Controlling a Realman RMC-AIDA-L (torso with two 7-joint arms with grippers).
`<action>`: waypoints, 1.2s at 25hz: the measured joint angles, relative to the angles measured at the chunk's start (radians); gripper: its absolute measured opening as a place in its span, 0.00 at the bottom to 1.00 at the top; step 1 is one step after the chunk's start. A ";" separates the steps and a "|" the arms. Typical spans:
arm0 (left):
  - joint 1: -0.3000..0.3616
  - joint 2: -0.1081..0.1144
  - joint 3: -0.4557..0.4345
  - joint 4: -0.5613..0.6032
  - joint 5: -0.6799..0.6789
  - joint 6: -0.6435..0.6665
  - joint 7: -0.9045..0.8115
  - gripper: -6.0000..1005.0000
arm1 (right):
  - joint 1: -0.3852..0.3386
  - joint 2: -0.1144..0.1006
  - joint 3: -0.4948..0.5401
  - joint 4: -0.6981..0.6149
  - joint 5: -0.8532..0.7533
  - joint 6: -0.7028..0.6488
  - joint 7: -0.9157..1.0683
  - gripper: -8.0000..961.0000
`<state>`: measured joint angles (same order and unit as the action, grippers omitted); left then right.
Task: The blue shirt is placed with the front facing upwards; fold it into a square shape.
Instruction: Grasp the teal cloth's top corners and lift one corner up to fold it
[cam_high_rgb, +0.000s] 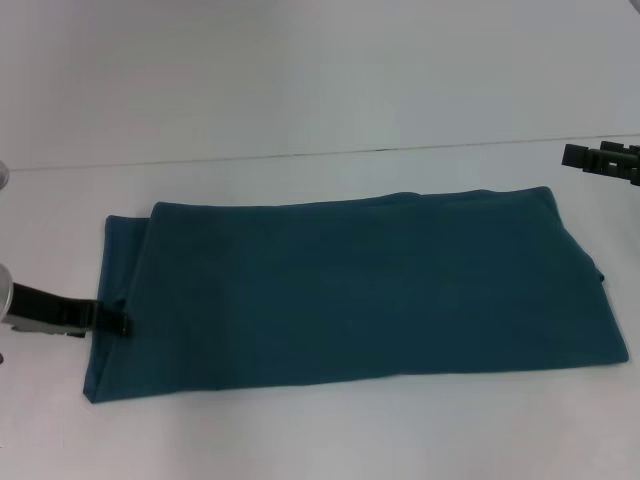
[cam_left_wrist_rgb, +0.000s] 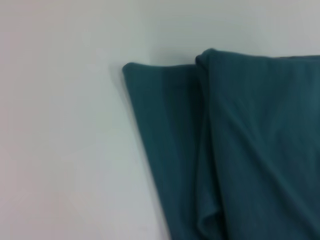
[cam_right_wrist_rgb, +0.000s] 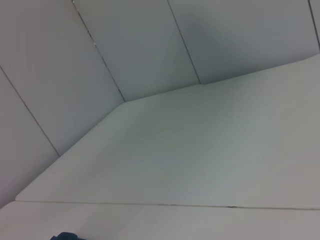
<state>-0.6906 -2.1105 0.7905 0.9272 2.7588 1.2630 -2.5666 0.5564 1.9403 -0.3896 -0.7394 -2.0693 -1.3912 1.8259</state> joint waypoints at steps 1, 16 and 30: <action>0.002 -0.001 0.001 -0.001 0.004 -0.001 -0.002 0.66 | 0.000 0.000 0.000 0.000 0.000 0.000 0.000 0.95; 0.000 -0.007 0.009 -0.023 0.016 -0.001 -0.007 0.66 | -0.001 0.000 0.000 0.000 0.000 -0.002 0.000 0.95; -0.011 -0.012 0.021 -0.034 0.008 0.005 0.000 0.66 | -0.001 0.000 0.000 0.000 0.003 -0.001 -0.001 0.95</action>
<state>-0.7012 -2.1229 0.8114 0.8931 2.7673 1.2683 -2.5669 0.5552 1.9404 -0.3896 -0.7394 -2.0662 -1.3927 1.8254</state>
